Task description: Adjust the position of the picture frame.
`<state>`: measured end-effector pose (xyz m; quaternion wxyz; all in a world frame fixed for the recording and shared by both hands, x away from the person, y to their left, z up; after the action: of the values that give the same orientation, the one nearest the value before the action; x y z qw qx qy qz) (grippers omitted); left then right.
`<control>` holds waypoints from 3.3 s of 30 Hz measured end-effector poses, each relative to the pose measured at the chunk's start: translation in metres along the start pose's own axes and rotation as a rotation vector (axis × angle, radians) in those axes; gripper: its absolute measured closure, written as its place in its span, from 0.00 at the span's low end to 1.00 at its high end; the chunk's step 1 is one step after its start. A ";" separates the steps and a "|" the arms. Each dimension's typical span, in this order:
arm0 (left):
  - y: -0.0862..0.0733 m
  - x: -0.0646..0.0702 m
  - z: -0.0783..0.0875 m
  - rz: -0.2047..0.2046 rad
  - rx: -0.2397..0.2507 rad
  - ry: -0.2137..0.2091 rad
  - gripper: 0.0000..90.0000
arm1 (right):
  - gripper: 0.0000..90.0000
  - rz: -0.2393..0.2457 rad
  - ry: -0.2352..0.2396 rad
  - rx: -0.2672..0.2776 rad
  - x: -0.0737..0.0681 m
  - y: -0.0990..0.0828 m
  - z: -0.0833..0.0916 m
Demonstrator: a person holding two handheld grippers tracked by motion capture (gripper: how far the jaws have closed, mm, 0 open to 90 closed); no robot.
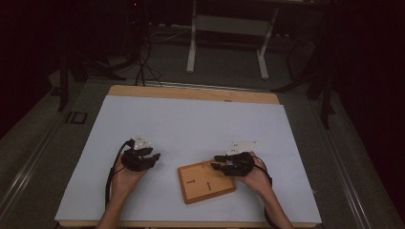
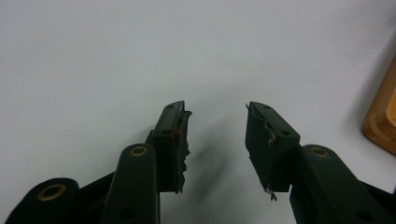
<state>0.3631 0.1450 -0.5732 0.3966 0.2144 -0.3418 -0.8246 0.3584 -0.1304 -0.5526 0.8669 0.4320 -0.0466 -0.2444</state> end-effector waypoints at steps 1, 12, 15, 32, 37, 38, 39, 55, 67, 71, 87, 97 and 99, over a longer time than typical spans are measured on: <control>0.000 0.000 0.000 0.000 0.000 0.000 0.65 | 0.70 0.000 0.000 0.000 0.000 0.000 0.000; -0.002 -0.003 -0.001 0.000 -0.014 0.014 0.64 | 0.79 0.044 0.058 -0.022 -0.014 0.010 -0.033; -0.002 -0.003 -0.001 -0.005 -0.018 0.016 0.63 | 0.86 0.046 0.068 -0.030 -0.014 0.009 -0.039; -0.003 -0.002 -0.003 -0.014 -0.033 0.019 0.63 | 0.94 -0.010 0.088 0.003 -0.013 0.008 -0.041; -0.002 -0.001 -0.003 -0.015 -0.029 0.017 0.63 | 0.94 -0.017 0.069 0.001 -0.012 0.009 -0.041; -0.002 -0.001 -0.003 -0.015 -0.029 0.017 0.63 | 0.94 -0.023 0.065 0.005 -0.012 0.009 -0.041; -0.002 -0.001 -0.003 -0.015 -0.030 0.017 0.63 | 0.94 -0.032 0.046 0.011 -0.009 0.011 -0.040; 0.001 0.007 -0.004 -0.051 -0.028 -0.015 0.62 | 0.94 -0.115 -0.034 0.007 0.011 0.023 -0.046; 0.005 0.021 -0.005 -0.096 -0.011 -0.078 0.61 | 0.94 -0.172 -0.078 -0.009 0.020 0.029 -0.054; 0.008 0.028 -0.003 -0.104 0.013 -0.122 0.61 | 0.94 -0.160 -0.061 -0.005 0.021 0.028 -0.054; 0.017 0.059 0.006 -0.169 0.085 -0.225 0.54 | 0.93 -0.145 -0.027 -0.005 0.023 0.028 -0.055; 0.019 0.080 0.008 -0.224 0.104 -0.265 0.48 | 0.93 -0.141 -0.013 0.000 0.024 0.028 -0.055; 0.020 0.083 0.010 -0.231 0.116 -0.273 0.47 | 0.93 -0.139 -0.011 0.001 0.024 0.028 -0.055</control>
<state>0.3183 0.0734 -0.5586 0.2361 0.1611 -0.4126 -0.8649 0.4063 -0.0875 -0.5684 0.8474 0.4331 -0.0214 -0.3065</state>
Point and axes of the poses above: each handheld gripper's, and its own axes: z roughly backward along the jaws, y roughly out of its top, x roughly to its right, the point moved 7 cm from there along -z, roughly forward along the jaws, and after that the axes turned 6 degrees about -z, right-handed, at the moved point
